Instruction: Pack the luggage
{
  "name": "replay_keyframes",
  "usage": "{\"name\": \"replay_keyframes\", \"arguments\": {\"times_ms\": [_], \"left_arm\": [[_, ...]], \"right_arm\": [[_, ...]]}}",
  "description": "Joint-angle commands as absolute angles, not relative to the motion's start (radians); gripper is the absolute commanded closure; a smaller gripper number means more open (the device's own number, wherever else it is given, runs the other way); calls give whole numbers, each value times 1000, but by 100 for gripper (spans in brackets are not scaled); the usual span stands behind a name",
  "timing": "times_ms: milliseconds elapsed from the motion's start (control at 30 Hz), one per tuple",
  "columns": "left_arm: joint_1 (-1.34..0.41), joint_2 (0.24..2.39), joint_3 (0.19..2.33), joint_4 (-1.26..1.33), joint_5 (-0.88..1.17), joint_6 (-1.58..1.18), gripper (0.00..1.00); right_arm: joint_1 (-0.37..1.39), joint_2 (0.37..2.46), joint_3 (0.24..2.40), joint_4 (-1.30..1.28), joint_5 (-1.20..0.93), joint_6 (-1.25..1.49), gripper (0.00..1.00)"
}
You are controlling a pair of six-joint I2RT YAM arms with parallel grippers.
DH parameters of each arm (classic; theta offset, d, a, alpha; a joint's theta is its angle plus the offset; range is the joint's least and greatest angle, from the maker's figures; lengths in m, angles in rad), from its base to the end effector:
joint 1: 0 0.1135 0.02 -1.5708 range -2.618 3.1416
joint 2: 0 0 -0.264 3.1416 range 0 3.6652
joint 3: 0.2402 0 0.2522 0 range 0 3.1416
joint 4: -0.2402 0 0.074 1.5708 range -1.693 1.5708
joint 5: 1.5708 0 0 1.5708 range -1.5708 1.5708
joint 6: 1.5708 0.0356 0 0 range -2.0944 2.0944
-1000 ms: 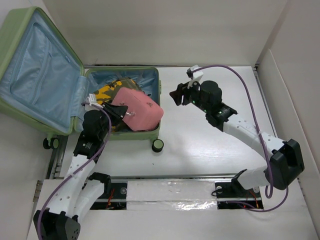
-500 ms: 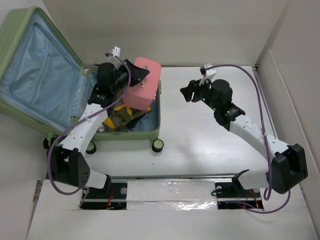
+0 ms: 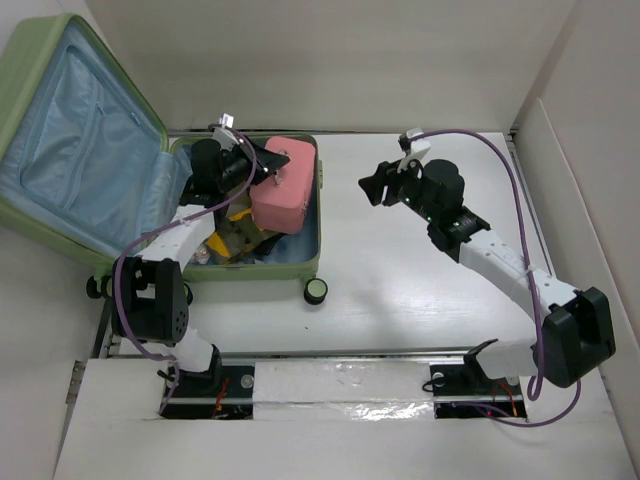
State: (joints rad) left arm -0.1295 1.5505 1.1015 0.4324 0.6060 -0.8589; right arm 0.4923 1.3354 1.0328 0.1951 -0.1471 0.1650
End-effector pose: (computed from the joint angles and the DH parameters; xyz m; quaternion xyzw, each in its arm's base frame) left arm 0.3589 -0.0672 0.3235 -0.0472 0.7103 -0.5047 0.4883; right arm 0.2784 0.1552 0.3428 -0.1693 0.7241 0.2668 0.6130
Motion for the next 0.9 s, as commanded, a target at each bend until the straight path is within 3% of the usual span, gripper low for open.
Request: {"name": "replay_keyframes", "arguments": {"times_ms": [0,233,400,533,633,733,767,867], "left_arm": [[-121,1499,1086,733,667,-943,100],[20,1497,913,714,563,-950,100],[90,1500,926,427,385,-798,100],[112,1494,977,237,247,-698,91],[112,1476,1009,118,138,-618,83],[112,1451,1035,11,23,-552,57],[112,1418,1032,2,-21,-537,42],[112,1298,999,3,-46,-529,33]], "right_arm": [[492,1333,1039,255,-164,170,42],[521,1348,1048,252,-160,164,42],[541,1358,1058,252,-158,163,42],[551,1371,1065,255,-161,164,42],[560,1388,1074,256,-164,166,42],[569,1399,1085,252,-164,166,42],[580,1402,1088,250,-164,166,41],[580,1399,1092,250,-164,166,41]]}}
